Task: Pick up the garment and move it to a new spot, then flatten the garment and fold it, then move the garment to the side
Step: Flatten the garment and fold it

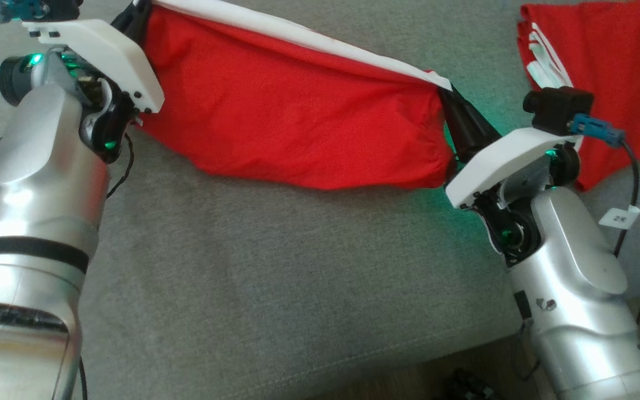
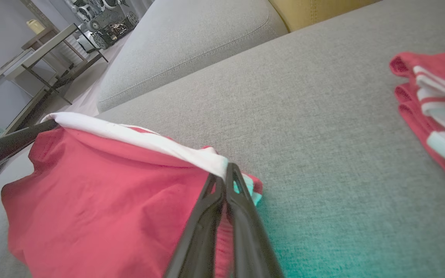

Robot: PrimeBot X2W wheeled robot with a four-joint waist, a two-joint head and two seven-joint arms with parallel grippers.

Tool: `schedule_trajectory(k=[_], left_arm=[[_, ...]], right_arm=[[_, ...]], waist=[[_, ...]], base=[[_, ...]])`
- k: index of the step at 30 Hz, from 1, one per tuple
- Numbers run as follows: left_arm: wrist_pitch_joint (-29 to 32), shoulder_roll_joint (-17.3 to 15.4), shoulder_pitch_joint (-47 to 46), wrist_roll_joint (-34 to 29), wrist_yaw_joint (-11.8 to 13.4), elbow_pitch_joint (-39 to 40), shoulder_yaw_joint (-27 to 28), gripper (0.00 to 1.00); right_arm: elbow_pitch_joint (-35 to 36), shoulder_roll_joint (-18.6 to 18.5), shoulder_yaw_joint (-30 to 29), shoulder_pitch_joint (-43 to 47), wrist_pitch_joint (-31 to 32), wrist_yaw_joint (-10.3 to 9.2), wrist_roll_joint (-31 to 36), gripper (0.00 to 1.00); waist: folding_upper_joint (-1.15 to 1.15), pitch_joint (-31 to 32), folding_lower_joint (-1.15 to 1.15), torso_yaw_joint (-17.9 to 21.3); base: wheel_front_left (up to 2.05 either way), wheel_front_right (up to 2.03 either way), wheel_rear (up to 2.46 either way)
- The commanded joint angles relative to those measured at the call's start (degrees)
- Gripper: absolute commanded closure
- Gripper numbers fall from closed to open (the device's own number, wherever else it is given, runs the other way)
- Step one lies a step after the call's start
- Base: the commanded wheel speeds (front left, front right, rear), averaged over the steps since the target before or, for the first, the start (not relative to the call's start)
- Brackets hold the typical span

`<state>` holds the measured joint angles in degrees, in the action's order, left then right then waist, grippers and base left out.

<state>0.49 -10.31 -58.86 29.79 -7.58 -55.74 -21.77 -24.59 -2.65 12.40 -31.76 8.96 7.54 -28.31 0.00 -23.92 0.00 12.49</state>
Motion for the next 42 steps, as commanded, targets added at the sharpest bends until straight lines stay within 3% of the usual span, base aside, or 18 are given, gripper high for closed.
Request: schedule_trajectory(k=[1,2,3,4,5,13,17,21,22,26,30,42], left_arm=[[-0.4,-2.7,-2.8,1.0,0.1,0.1,0.4,1.00],[-0.5,-2.7,-3.2,1.6,0.1,-0.6,-0.2,1.00],[-0.7,-2.8,-3.6,2.5,0.1,-1.4,-0.5,0.69],[-0.7,-2.7,-3.9,3.5,0.1,-2.0,-0.7,0.15],[-0.9,-2.7,-4.3,4.2,0.1,-2.5,-1.0,0.00],[-12.5,-2.7,-4.4,5.4,0.4,-4.2,-3.1,0.00],[-15.3,-2.5,-2.3,2.9,3.8,-1.2,-2.7,0.00],[-15.5,-3.2,2.9,-1.1,8.7,11.8,1.4,0.00],[-15.5,-3.2,2.9,-1.1,8.7,11.8,1.4,0.00],[-15.5,-3.2,11.7,-5.7,12.8,24.8,5.4,0.00],[-15.5,-2.6,20.7,-8.6,15.0,34.2,8.1,0.00],[-15.5,-2.2,40.1,-13.1,19.2,45.6,10.5,0.00]], right_arm=[[0.7,-0.2,1.4,-1.4,-1.1,-0.05,-0.8,0.54],[0.1,-0.2,2.0,-1.8,-1.4,-0.05,-1.4,0.00],[-0.3,-0.2,2.7,-2.2,-1.8,-0.05,-1.9,0.00],[-0.6,-0.2,3.3,-2.5,-2.3,-0.05,-2.1,0.00],[-0.8,-0.2,3.8,-2.8,-2.9,-0.05,-2.3,0.00],[1.7,-1.3,3.6,-1.2,-10.7,-0.05,3.6,0.00],[5.6,-2.4,2.3,1.8,-13.5,-0.05,6.9,0.00],[10.1,-3.5,-0.4,4.4,-15.0,-0.05,10.9,0.00],[10.1,-3.5,-0.4,4.4,-15.0,-0.05,10.9,0.00],[14.4,-3.6,-3.4,7.0,-16.0,-0.05,14.2,0.00],[17.2,-2.9,-6.5,9.6,-15.6,-0.05,16.1,0.00],[20.7,-2.0,-8.7,16.3,-13.2,-0.05,19.2,0.00]], waist=[[0.00,-0.8,0.00,1.0],[0.00,-1.0,0.00,1.2],[0.00,-1.1,0.00,1.4],[0.00,-1.3,0.00,1.4],[0.00,-1.4,0.00,1.5],[0.00,-0.2,0.00,-1.0],[0.00,1.3,0.00,-2.7],[0.00,2.3,0.00,-4.3],[0.00,2.3,0.00,-4.3],[0.00,3.5,0.00,-5.4],[0.00,4.7,0.00,-6.2],[0.00,7.6,0.00,-8.0]], base=[[0.00,0.00,0.00],[0.00,0.00,0.00],[0.00,0.00,0.00],[0.00,0.00,0.00],[0.00,0.00,0.00],[0.00,0.00,0.00],[0.00,0.00,0.00],[0.00,0.00,0.00],[0.00,0.00,0.00],[0.00,0.00,0.00],[0.00,0.00,0.00],[0.00,0.00,0.00]])
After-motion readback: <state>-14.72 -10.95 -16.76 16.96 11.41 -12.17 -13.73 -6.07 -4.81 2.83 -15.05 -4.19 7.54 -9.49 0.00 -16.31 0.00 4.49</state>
